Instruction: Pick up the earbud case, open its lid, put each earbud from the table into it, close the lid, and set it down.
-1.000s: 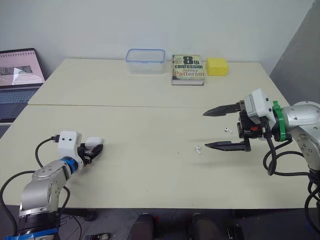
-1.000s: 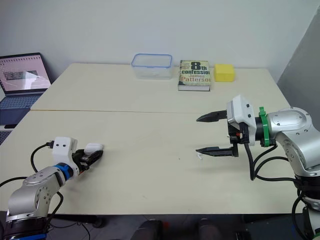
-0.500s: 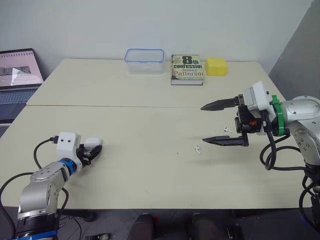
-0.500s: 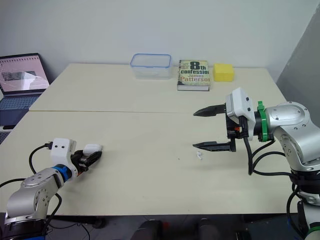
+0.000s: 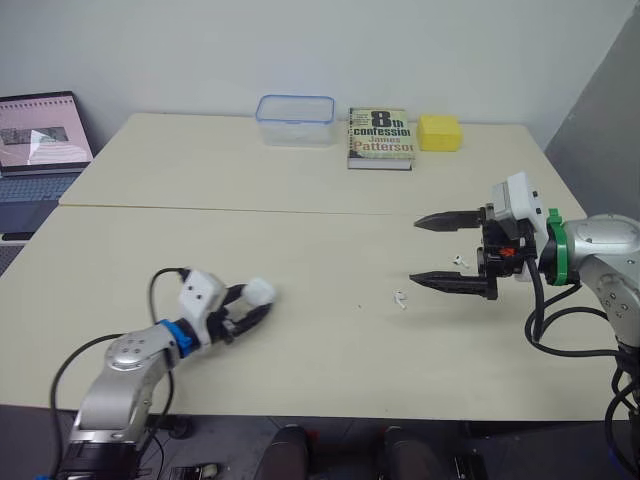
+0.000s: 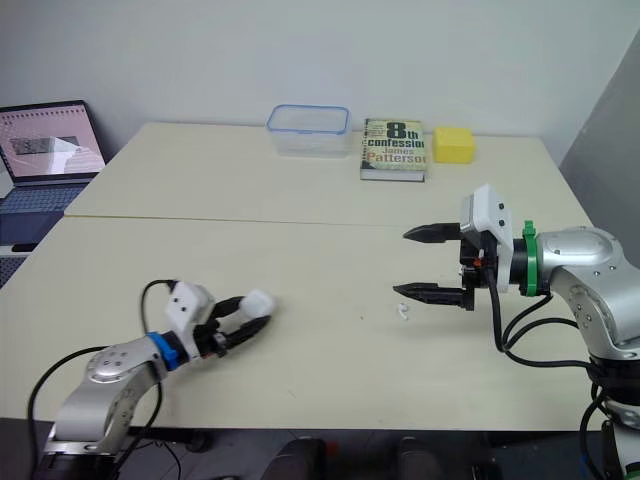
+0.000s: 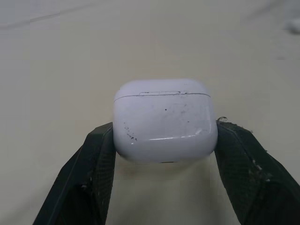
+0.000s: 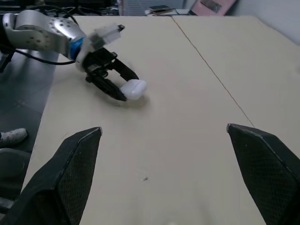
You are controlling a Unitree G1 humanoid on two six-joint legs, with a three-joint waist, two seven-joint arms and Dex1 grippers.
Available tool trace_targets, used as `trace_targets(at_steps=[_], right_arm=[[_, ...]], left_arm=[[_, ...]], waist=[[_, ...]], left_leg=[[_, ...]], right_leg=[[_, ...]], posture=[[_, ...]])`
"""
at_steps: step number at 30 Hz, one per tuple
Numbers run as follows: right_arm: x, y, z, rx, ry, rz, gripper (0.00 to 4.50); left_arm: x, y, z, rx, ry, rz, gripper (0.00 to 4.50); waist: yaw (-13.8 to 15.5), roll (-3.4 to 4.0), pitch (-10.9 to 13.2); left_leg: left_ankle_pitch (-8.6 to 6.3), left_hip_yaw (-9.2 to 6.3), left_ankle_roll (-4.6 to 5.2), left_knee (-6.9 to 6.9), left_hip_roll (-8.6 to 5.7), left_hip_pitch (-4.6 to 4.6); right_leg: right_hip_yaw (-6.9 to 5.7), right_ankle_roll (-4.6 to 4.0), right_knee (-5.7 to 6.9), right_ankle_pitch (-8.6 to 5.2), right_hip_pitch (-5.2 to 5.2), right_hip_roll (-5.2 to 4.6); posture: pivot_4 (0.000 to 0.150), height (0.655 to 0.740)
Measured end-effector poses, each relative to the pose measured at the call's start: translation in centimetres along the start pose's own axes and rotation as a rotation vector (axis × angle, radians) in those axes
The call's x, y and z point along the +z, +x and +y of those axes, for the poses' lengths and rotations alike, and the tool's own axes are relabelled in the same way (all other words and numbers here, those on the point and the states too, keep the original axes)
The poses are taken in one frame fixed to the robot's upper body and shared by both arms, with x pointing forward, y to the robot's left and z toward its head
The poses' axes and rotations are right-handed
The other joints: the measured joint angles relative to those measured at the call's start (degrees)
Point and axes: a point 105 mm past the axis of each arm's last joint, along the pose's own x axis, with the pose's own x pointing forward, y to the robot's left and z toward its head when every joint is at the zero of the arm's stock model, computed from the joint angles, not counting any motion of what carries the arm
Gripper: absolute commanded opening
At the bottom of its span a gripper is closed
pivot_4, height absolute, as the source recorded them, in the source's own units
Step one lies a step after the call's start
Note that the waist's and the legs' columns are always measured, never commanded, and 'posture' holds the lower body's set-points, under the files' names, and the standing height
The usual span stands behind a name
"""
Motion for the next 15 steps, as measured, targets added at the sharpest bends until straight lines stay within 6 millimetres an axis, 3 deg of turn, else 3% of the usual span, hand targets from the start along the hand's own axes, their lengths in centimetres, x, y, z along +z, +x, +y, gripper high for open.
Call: trace_targets(at_steps=[3,9,15], right_arm=[[-0.6,0.2,0.1,-0.053,0.150,0.033,4.50],[-2.0,2.8,2.9,0.036,0.483,0.020,4.50],[-3.2,4.6,4.1,0.062,0.660,0.039,4.50]], left_arm=[[2.4,2.2,-2.6,-0.146,0.139,-0.114,2.75],[5.5,4.7,-6.8,-0.332,0.359,-0.314,2.75],[6.9,5.5,-7.3,-0.362,0.485,-0.417,2.75]], waist=[[-0.10,0.00,0.00],[-0.63,-0.01,0.00],[-0.84,0.00,0.00]], left_leg=[[0.00,0.00,0.00,0.00,0.06,0.02],[0.00,-0.02,0.01,0.01,-0.01,0.00],[0.00,-0.04,0.01,0.02,-0.04,0.00]], right_leg=[[-0.02,-0.02,0.04,0.00,0.01,0.09],[0.00,0.00,0.09,0.00,0.01,0.20],[0.00,0.25,0.09,-0.14,0.01,0.28]], posture=[[0.150,0.7377],[0.150,0.7377],[0.150,0.7377]])
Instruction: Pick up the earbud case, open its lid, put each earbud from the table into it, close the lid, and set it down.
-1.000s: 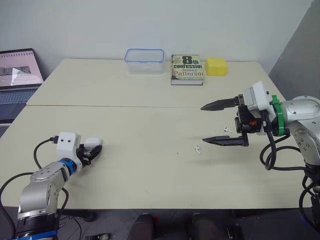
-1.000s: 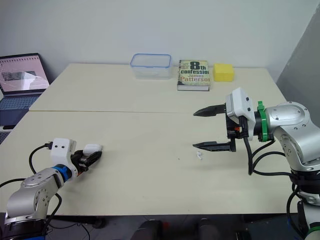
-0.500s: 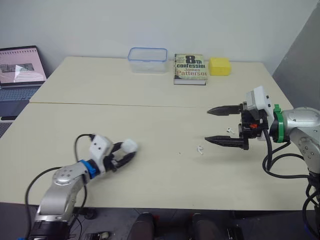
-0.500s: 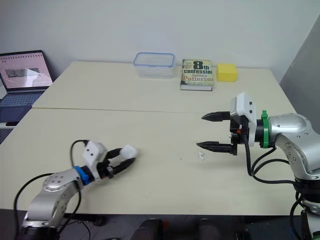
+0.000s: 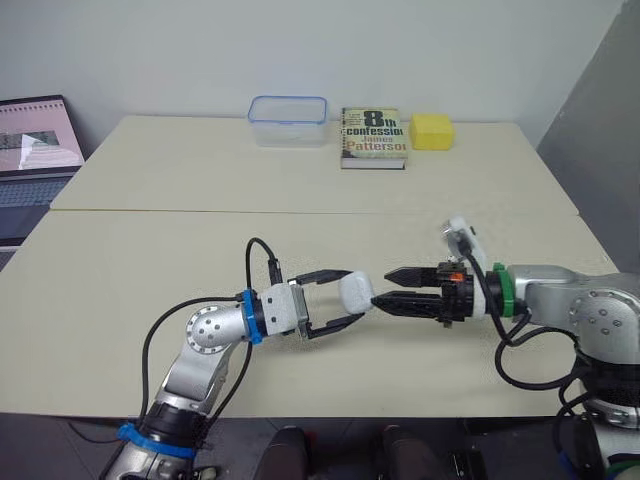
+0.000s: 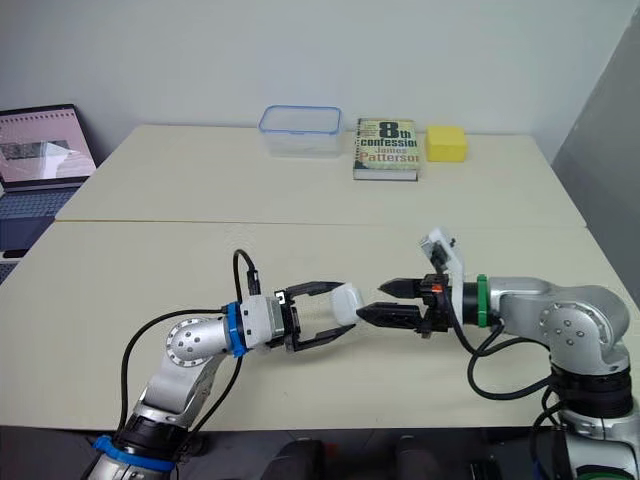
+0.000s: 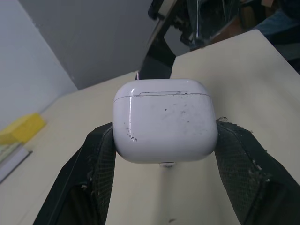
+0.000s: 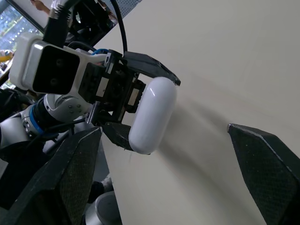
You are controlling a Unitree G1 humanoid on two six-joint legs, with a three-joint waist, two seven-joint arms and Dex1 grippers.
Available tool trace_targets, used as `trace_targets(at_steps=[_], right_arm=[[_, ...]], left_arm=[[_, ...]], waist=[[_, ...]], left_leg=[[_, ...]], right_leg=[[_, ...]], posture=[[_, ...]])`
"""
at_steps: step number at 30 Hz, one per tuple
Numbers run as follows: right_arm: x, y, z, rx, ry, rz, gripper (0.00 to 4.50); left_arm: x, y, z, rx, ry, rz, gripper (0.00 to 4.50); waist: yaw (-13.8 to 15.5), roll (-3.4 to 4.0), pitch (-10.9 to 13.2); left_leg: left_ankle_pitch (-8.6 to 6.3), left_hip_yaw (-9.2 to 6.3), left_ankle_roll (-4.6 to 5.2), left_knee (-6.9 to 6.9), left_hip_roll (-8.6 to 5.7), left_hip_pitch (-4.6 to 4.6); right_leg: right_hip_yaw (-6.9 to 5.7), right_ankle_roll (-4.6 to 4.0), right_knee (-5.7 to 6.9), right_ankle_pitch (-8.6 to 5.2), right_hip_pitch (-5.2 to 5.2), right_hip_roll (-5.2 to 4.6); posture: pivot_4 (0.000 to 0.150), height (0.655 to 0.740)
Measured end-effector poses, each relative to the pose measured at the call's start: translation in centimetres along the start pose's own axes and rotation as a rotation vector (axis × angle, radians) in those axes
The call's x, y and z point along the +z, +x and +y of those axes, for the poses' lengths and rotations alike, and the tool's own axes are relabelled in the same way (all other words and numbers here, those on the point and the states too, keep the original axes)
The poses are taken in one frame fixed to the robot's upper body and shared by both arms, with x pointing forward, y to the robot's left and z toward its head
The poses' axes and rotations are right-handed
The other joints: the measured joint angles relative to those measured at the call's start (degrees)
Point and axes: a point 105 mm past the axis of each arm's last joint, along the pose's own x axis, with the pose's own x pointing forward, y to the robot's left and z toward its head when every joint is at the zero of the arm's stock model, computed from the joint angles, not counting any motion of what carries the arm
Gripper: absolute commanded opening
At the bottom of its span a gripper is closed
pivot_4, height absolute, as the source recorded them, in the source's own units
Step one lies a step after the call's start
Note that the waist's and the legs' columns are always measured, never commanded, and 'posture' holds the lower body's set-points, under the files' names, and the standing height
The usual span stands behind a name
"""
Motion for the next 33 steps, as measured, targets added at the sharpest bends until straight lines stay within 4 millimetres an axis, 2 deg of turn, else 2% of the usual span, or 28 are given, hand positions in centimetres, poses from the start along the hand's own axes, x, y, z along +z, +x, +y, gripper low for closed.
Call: trace_targets(at_steps=[14,18,23,25,33], right_arm=[[-0.3,1.4,0.0,-0.003,0.057,0.007,4.50],[-0.4,1.7,0.0,0.004,0.067,0.013,3.29],[-0.4,2.0,0.2,0.018,0.067,0.020,1.40],[-0.4,2.0,0.2,0.020,0.066,0.021,0.79],[-0.1,2.1,0.0,0.020,0.076,0.018,0.79]], left_arm=[[-0.3,0.0,0.3,-0.003,0.050,-0.008,2.75],[-0.3,0.1,0.4,-0.001,0.052,-0.009,2.75],[-0.5,0.1,0.6,0.013,0.051,-0.003,2.75],[-0.6,0.1,0.6,0.017,0.054,0.002,2.75],[-0.6,0.2,0.8,0.034,0.056,0.004,2.75]], waist=[[-0.09,0.00,0.00],[-0.09,0.01,0.00],[-0.10,0.01,0.00],[-0.11,0.00,0.00],[-0.10,0.01,0.00]], left_leg=[[0.00,-0.10,0.01,-0.01,0.10,0.01],[0.00,-0.10,0.01,-0.01,0.10,0.01],[-0.01,-0.12,0.01,-0.01,0.11,0.01],[-0.01,-0.13,0.01,-0.01,0.12,0.01],[-0.01,-0.13,0.01,-0.01,0.13,0.00]], right_leg=[[-0.03,0.03,0.02,-0.01,-0.02,0.36],[-0.02,0.03,0.02,-0.01,-0.02,0.37],[-0.03,0.03,0.01,-0.01,-0.02,0.38],[-0.05,0.03,0.01,-0.01,-0.02,0.40],[-0.04,0.03,0.01,-0.01,-0.03,0.41]], posture=[[0.150,0.7377],[0.150,0.7377],[0.150,0.7377],[0.150,0.7377],[0.150,0.7377]])
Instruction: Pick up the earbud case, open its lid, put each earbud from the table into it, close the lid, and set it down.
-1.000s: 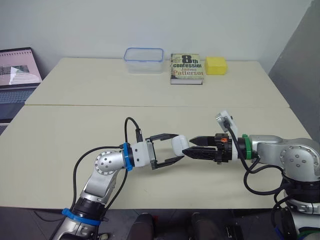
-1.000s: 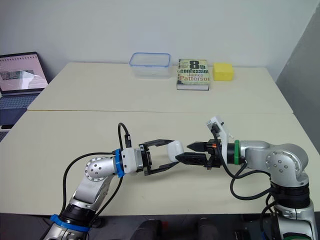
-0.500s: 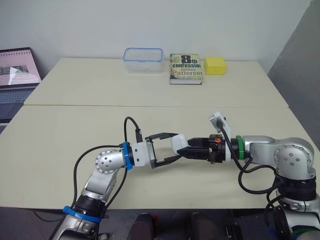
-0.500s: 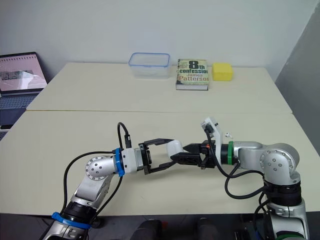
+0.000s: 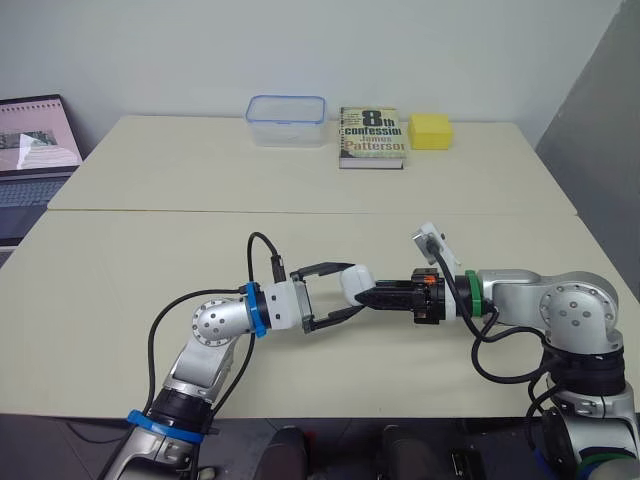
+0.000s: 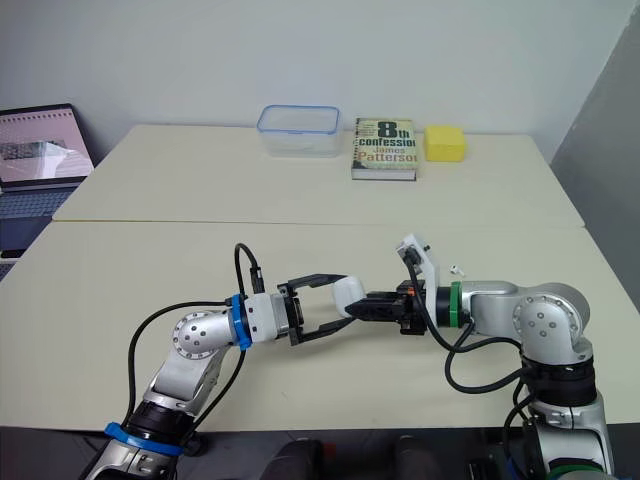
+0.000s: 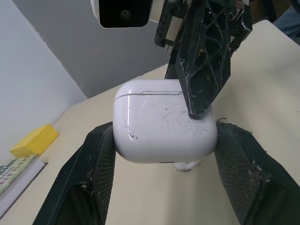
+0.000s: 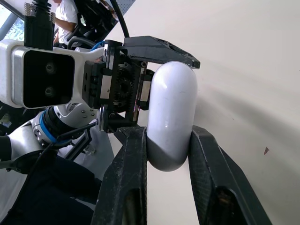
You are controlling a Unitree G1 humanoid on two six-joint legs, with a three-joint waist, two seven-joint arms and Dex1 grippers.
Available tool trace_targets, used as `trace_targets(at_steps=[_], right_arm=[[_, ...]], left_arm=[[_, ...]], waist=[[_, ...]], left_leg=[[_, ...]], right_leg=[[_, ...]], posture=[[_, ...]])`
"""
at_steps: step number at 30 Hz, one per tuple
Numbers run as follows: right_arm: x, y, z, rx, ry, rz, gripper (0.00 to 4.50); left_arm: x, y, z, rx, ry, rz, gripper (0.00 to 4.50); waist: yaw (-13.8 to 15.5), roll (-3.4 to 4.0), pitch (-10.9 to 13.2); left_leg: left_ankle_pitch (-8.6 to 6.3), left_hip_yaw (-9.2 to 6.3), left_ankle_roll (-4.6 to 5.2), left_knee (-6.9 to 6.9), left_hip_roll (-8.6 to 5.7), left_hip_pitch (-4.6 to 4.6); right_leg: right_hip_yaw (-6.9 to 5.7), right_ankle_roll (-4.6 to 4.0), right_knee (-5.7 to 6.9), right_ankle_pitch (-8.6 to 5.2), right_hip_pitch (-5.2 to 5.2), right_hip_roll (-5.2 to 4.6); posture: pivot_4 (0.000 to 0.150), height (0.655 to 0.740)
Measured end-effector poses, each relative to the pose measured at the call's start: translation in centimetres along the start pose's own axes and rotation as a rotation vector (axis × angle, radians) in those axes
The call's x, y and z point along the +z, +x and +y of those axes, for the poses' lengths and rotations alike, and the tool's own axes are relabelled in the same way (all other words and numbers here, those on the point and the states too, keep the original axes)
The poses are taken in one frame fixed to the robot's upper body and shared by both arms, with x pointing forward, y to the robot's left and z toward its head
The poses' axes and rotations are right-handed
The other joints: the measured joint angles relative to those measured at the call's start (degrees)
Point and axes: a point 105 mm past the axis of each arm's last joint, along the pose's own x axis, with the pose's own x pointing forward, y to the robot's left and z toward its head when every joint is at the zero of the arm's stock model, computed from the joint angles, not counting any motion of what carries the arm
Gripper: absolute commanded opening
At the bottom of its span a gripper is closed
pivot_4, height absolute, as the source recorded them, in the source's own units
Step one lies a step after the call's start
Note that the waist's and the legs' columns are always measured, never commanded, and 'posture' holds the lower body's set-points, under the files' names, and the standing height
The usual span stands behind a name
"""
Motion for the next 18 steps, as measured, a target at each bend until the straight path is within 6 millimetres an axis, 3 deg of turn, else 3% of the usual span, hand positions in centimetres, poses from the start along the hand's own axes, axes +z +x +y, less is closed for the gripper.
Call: trace_targets(at_steps=[2,3,7,11,15,18], right_arm=[[0.2,0.0,-0.1,0.000,0.001,0.000,0.79],[0.3,0.0,-0.1,0.001,0.002,-0.001,0.79],[0.4,-0.1,-0.1,0.000,-0.011,0.017,0.79],[1.2,-0.7,-0.4,-0.017,-0.052,0.053,0.79],[1.6,-1.8,-0.9,-0.074,-0.160,0.139,0.79],[1.4,-2.8,-1.4,-0.127,-0.328,0.253,0.79]], left_arm=[[0.0,0.1,0.1,0.006,-0.007,-0.003,2.75],[0.0,0.1,0.1,0.009,-0.014,-0.004,3.48],[0.1,0.2,0.4,0.007,-0.042,-0.013,4.50],[-1.2,-0.4,1.3,-0.039,-0.122,0.097,4.50],[-4.2,-2.1,1.5,-0.025,-0.495,0.290,4.50],[-3.9,-3.3,0.8,-0.097,-0.691,0.383,4.50]], waist=[[0.00,0.00,0.00],[0.00,0.00,0.00],[-0.02,0.00,0.00],[-0.18,0.01,0.01],[-0.46,0.04,0.05],[-0.65,0.06,0.20]], left_leg=[[0.00,0.00,0.00,0.00,0.00,0.00],[0.00,0.00,0.00,0.00,0.00,0.00],[0.00,0.00,0.00,0.00,0.00,0.00],[0.00,-0.02,0.01,0.00,0.03,0.01],[-0.02,-0.06,0.03,-0.02,0.05,-0.04],[-0.02,-0.12,0.04,-0.04,0.08,-0.10]], right_leg=[[0.00,0.00,0.00,0.00,0.00,0.00],[0.00,0.00,0.00,0.00,0.00,0.00],[-0.01,0.00,0.00,0.00,-0.01,0.01],[0.00,0.00,-0.01,0.00,-0.01,0.07],[-0.04,0.01,-0.03,-0.01,-0.06,0.10],[-0.10,0.01,-0.07,-0.02,-0.12,0.13]], posture=[[0.150,0.7377],[0.150,0.7377],[0.150,0.7377],[0.150,0.7377],[0.150,0.7377],[0.150,0.7377]])
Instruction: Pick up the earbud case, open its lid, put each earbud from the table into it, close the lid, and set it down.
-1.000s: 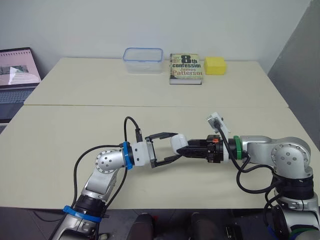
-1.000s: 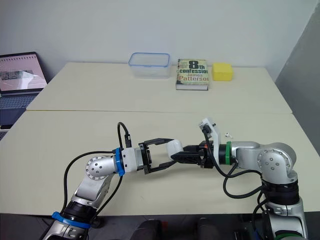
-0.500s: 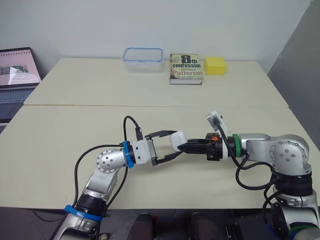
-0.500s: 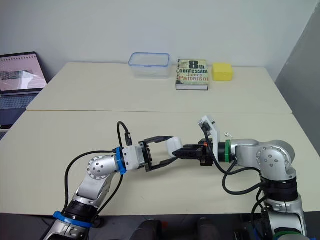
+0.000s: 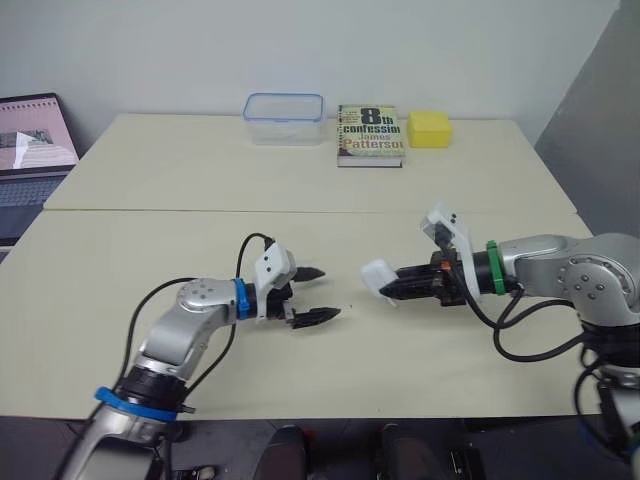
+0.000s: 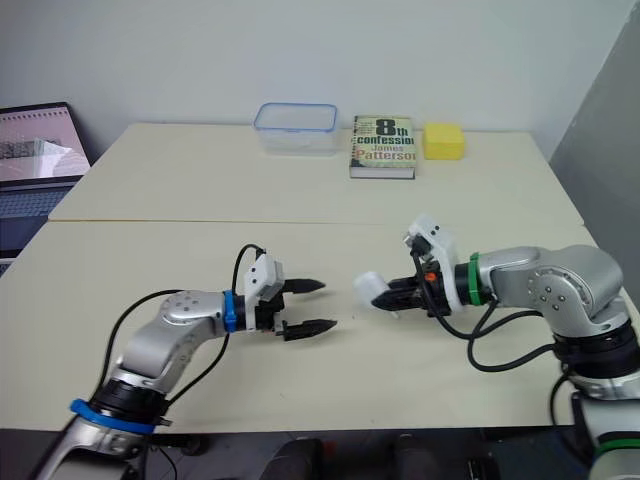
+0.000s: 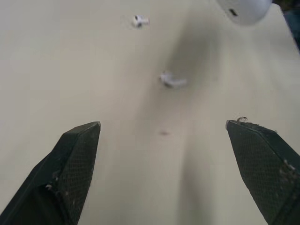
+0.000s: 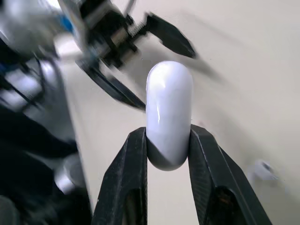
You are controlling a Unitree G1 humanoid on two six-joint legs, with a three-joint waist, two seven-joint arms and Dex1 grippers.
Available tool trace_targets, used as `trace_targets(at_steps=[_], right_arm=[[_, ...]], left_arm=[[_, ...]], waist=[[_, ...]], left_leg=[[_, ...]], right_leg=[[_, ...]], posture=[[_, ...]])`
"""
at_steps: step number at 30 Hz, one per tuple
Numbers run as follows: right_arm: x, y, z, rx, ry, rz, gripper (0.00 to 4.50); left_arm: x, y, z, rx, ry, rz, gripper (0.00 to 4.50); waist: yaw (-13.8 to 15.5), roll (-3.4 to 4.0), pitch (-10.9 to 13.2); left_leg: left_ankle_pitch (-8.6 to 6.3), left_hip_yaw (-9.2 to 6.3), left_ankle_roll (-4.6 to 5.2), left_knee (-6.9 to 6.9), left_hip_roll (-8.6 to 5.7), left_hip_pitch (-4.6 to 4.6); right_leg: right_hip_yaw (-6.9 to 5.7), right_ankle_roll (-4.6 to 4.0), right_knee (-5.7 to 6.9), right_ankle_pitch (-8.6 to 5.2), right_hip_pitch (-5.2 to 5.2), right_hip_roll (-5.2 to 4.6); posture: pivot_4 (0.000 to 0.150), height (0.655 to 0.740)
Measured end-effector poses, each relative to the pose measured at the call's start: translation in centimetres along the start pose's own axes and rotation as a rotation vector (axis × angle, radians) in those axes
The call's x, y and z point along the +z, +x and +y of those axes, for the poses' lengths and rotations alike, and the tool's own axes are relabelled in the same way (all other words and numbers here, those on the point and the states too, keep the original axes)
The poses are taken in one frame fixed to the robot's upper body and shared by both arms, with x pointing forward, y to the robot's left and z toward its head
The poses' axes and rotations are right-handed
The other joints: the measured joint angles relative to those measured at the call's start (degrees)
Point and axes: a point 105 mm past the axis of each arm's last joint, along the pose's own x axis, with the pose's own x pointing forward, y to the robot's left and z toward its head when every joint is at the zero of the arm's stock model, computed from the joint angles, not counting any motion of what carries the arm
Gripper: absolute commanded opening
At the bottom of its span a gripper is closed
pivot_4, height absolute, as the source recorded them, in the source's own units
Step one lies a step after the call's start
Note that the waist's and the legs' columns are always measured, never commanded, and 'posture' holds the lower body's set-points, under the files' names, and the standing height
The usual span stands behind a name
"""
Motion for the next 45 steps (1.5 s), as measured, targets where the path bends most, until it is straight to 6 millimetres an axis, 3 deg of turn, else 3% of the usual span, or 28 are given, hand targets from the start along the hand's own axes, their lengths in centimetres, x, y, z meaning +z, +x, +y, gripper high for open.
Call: trace_targets(at_steps=[6,12,21,41,45], right_arm=[[-1.1,0.1,0.2,0.022,-0.372,0.178,0.79],[-1.8,0.5,0.2,0.055,-0.544,0.252,0.79],[-2.0,0.9,0.3,0.079,-0.579,0.264,0.79],[-1.7,1.5,0.7,0.098,-0.583,0.246,0.79],[-1.7,1.5,0.7,0.099,-0.583,0.245,0.79]], left_arm=[[3.2,0.4,-3.3,-0.199,-0.033,0.088,4.50],[4.5,2.9,-4.5,-0.233,0.041,0.113,4.50],[4.8,4.5,-3.6,-0.145,0.220,0.111,4.50],[4.6,5.2,-4.0,-0.186,0.262,0.087,4.50],[4.6,5.6,-4.1,-0.194,0.255,0.073,3.57]], waist=[[-0.26,0.01,0.08],[-0.53,-0.03,0.11],[-0.58,-0.03,0.11],[-0.65,-0.03,0.11],[-0.65,-0.03,0.10]], left_leg=[[0.00,0.00,-0.01,0.00,0.00,0.02],[0.00,0.02,-0.01,0.01,0.00,0.01],[0.01,0.01,-0.02,0.01,0.00,0.03],[0.01,0.01,-0.02,0.03,-0.02,0.04],[0.01,0.01,-0.02,0.04,-0.02,0.04]], right_leg=[[0.00,0.00,-0.05,-0.01,0.03,0.00],[0.03,0.00,-0.03,0.00,0.02,0.00],[0.05,-0.01,0.02,0.00,0.02,-0.01],[0.05,-0.01,0.06,0.00,0.02,-0.03],[0.05,-0.01,0.06,0.00,0.03,-0.03]], posture=[[0.150,0.7377],[0.150,0.7377],[0.150,0.7377],[0.150,0.7377],[0.150,0.7377]])
